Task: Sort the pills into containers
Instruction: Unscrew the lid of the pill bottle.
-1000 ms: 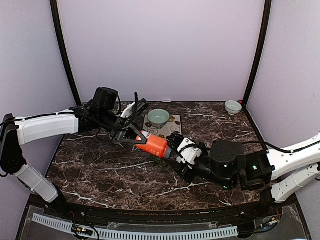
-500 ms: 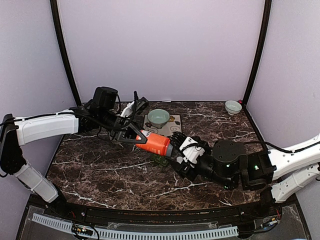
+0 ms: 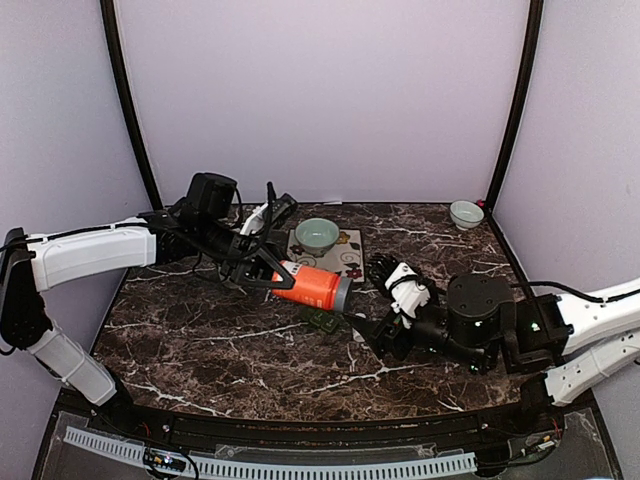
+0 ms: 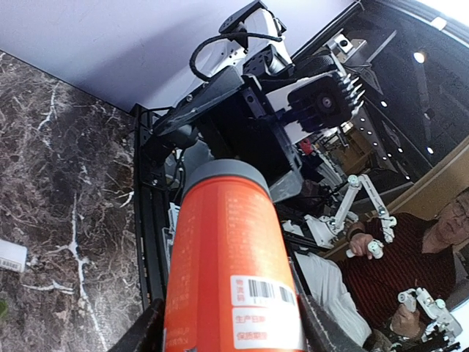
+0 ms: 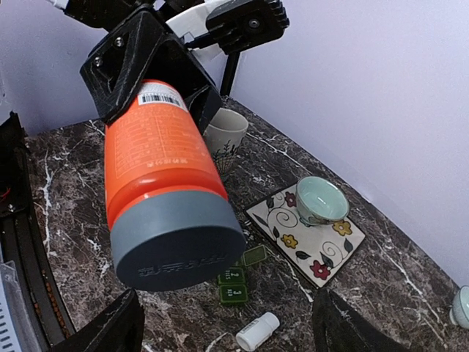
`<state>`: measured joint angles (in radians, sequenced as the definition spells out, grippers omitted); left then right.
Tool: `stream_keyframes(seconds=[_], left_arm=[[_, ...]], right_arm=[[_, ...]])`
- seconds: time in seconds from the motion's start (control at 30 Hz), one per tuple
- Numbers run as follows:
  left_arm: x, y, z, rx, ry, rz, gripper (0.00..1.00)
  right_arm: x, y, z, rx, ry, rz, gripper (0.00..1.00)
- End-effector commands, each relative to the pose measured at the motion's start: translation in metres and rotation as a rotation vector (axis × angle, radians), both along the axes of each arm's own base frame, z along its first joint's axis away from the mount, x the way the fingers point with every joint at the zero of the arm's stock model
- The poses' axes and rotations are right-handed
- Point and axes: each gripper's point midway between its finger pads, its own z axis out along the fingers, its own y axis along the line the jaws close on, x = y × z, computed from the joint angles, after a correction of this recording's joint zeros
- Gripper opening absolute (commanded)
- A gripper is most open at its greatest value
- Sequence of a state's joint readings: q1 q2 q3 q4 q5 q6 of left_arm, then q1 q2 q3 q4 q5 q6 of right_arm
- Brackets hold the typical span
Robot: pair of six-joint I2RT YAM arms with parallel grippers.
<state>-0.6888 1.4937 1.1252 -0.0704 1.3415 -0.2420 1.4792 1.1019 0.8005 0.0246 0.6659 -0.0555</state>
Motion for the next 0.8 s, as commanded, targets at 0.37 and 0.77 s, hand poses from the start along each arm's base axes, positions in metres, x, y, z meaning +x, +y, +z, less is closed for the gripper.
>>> stream_keyframes(seconds=[0.37, 0.77], left_arm=[[0.019, 0.008, 0.016, -0.072, -0.306, 0.194, 0.0], [0.018, 0.013, 0.011, -0.089, -0.391, 0.221, 0.0]], right_arm=[[0.015, -0.019, 0.046, 0.661, 0.659, 0.035, 0.74], [0.031, 0.02, 0.048, 0.8, 1.055, 0.171, 0.69]])
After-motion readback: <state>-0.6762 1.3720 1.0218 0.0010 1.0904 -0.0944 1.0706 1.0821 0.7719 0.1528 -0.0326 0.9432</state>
